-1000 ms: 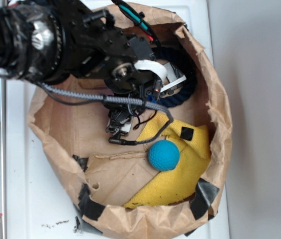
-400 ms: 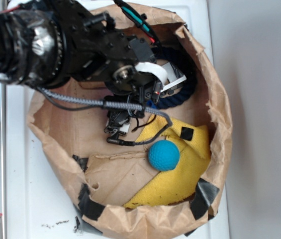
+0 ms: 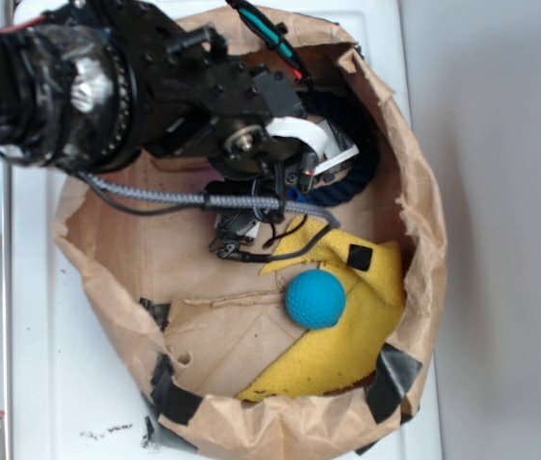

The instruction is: Grab the blue rope.

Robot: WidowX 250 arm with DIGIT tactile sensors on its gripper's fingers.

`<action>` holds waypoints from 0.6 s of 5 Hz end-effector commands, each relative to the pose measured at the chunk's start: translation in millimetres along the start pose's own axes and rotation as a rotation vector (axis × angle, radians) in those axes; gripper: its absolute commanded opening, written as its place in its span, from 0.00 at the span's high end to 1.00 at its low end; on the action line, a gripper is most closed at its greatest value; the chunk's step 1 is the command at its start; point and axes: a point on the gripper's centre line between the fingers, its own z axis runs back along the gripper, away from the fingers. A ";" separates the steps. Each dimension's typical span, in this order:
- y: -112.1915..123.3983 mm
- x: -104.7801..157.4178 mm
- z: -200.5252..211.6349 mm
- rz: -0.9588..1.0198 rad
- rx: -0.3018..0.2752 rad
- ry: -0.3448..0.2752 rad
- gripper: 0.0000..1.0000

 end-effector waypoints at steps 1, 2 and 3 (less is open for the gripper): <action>-1.7 10.4 12.1 -0.021 0.019 -0.031 1.00; -1.0 10.6 11.9 -0.018 0.022 -0.029 1.00; 0.3 11.1 12.5 -0.008 0.023 -0.030 1.00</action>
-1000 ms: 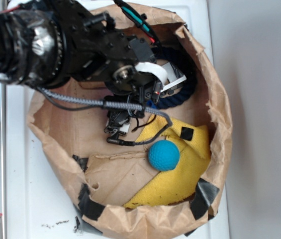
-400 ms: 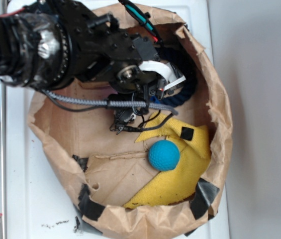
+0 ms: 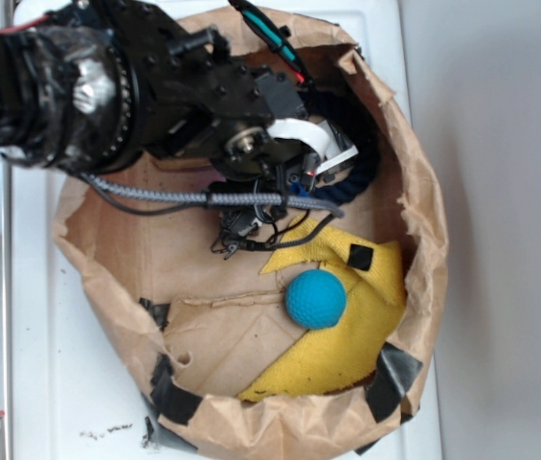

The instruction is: Grab the blue rope.

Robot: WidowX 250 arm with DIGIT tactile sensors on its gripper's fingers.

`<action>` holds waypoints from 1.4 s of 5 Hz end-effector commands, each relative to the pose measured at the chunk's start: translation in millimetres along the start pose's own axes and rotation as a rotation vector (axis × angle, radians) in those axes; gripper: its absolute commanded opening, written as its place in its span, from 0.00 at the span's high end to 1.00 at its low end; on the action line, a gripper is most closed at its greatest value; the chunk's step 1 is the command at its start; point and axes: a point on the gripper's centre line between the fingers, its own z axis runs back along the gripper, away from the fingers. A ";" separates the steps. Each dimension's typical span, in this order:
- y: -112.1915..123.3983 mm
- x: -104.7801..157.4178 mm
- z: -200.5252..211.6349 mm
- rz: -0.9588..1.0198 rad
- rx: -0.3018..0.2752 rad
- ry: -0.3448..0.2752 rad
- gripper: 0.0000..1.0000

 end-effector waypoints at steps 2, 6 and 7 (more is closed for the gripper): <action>-24.5 15.3 71.9 -0.001 0.004 -0.104 1.00; -55.6 78.5 178.0 0.164 0.263 0.020 1.00; -31.9 67.9 177.1 0.219 0.266 0.033 1.00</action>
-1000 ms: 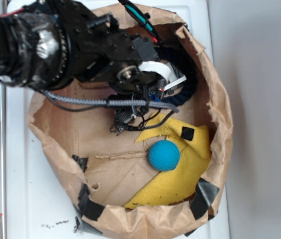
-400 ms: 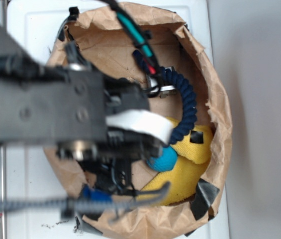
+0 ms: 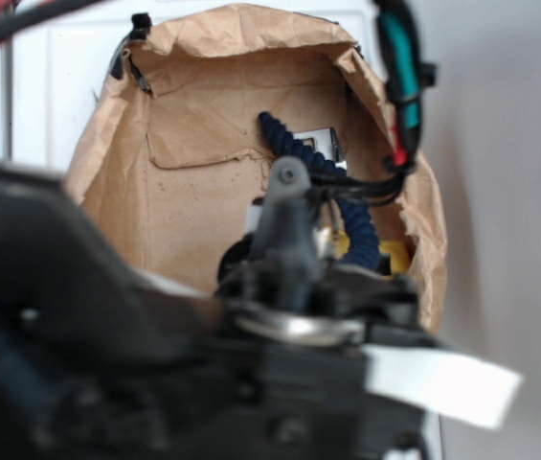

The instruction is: Grab the blue rope.

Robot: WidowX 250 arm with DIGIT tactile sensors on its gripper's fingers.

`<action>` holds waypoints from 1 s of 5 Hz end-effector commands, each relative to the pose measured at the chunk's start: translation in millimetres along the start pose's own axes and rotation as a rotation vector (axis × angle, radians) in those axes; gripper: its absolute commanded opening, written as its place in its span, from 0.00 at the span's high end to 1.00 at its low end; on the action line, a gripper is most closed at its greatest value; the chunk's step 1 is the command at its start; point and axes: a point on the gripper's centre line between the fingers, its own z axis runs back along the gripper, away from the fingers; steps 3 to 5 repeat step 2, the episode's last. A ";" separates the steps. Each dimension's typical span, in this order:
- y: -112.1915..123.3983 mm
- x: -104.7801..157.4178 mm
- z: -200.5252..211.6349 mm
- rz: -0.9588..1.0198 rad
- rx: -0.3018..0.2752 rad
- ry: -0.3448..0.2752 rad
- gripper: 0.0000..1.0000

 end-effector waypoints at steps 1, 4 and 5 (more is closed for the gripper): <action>37.8 -3.4 4.5 0.096 -0.004 -0.036 1.00; 37.3 -7.5 7.0 0.057 0.081 -0.040 1.00; 37.3 -7.5 7.0 0.057 0.081 -0.040 1.00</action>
